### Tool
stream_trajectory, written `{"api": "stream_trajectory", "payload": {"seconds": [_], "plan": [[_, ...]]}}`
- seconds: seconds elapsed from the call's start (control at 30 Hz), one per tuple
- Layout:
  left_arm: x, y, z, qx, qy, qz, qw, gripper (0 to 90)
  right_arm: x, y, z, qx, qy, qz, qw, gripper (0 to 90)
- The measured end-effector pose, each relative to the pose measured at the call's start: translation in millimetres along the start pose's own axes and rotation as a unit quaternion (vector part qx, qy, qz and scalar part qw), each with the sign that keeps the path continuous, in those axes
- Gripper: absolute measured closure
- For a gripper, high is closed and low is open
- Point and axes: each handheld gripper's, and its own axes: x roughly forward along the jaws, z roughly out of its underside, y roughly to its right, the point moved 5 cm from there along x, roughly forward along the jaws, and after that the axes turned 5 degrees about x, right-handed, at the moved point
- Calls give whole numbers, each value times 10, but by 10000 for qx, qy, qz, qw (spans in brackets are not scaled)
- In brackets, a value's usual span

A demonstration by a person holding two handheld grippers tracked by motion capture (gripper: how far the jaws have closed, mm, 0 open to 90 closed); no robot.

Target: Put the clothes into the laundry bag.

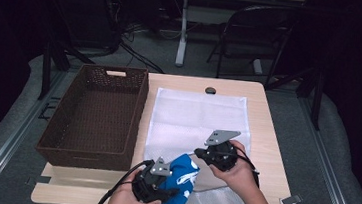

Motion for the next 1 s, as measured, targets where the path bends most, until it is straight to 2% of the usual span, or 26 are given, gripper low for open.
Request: {"api": "stream_trajectory", "payload": {"seconds": [0.2, 0.3, 0.47, 0.53, 0.83, 0.9, 1.0], "plan": [[78, 56, -34, 91, -68, 72, 9999, 629, -13, -8, -5, 13, 11, -14, 10000, 891], [115, 79, -63, 141, -76, 41, 9999, 628, -19, -15, -13, -3, 33, -22, 10000, 891], [191, 70, -100, 133, -119, 50, 9998, 629, -45, -36, -32, -33, 80, -42, 10000, 891], [220, 54, -109, 130, -144, 77, 9998, 629, -52, -40, -34, -35, 89, -30, 9999, 891], [353, -63, -161, 2, -220, -62, 9997, 628, -90, -69, -51, -80, 137, -43, 9999, 891], [397, -99, -167, -27, -205, -194, 9996, 627, -97, -75, -50, -79, 134, -49, 9999, 891], [437, -136, -164, -110, -145, -169, 9997, 626, -102, -82, -46, -69, 125, -53, 9999, 891]]}}
